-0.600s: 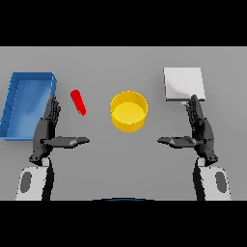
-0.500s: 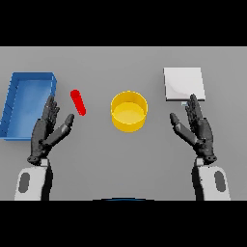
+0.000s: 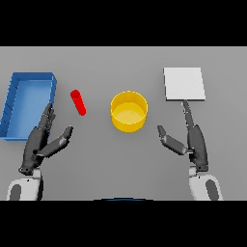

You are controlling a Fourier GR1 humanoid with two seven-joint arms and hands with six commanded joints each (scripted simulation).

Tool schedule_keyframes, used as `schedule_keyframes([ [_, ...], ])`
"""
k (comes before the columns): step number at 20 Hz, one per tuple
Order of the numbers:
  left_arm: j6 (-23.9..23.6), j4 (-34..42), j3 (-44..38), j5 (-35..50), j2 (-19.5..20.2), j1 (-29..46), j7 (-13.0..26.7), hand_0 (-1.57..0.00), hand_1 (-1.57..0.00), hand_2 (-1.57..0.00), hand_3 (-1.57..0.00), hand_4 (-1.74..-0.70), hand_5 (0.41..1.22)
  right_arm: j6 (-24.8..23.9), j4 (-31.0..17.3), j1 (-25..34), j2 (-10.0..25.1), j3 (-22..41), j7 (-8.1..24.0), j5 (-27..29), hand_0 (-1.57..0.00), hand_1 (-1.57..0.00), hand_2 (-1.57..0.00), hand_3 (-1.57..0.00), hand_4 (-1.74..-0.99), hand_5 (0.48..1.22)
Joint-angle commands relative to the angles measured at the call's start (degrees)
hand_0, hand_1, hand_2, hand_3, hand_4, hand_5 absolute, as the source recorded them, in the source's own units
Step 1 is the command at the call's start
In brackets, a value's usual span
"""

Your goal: Pick up the red beaker and tilt it to pour out 1 green nut into yellow bowl. Pick up the yellow bowl and place it on the metallic measuring scale.

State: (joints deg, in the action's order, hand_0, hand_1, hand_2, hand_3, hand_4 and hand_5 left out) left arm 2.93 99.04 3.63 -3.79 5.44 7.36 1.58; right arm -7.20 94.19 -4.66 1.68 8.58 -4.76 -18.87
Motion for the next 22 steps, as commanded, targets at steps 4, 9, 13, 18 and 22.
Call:
schedule_keyframes([
  [4,0.6,-0.3,0.6,-1.1,0.9,-0.2,0.7,0.0,0.0,0.0,0.0,-1.16,0.602,0.9,0.8,0.3,0.1,-0.6,0.8,1.7,0.0,0.0,0.0,0.0,-1.199,0.603],
  [9,-1.1,-10.5,0.6,-4.2,-0.8,-7.9,-1.3,0.0,0.0,0.0,0.0,-1.22,0.622,2.1,1.2,0.2,0.2,-0.3,1.1,2.5,0.0,0.0,0.0,0.0,-1.246,0.627],
  [13,-2.3,-19.0,-0.7,-5.5,-1.0,-14.2,-3.1,0.0,0.0,0.0,0.0,-1.24,0.641,3.0,1.1,0.3,0.6,-1.3,0.4,4.3,0.0,0.0,0.0,0.0,-1.273,0.632],
  [18,-2.6,-26.6,-2.5,-5.5,-0.9,-20.1,-5.7,0.0,0.0,0.0,0.0,-1.27,0.677,2.8,1.7,0.5,0.8,-1.0,0.2,3.5,0.0,0.0,0.0,0.0,-1.268,0.635],
  [22,-2.9,-30.9,-3.1,-5.6,-1.1,-23.9,-6.6,0.0,0.0,0.0,0.0,-1.29,0.688,2.5,1.8,0.3,0.7,-1.6,0.5,4.0,0.0,0.0,0.0,0.0,-1.267,0.64],
])
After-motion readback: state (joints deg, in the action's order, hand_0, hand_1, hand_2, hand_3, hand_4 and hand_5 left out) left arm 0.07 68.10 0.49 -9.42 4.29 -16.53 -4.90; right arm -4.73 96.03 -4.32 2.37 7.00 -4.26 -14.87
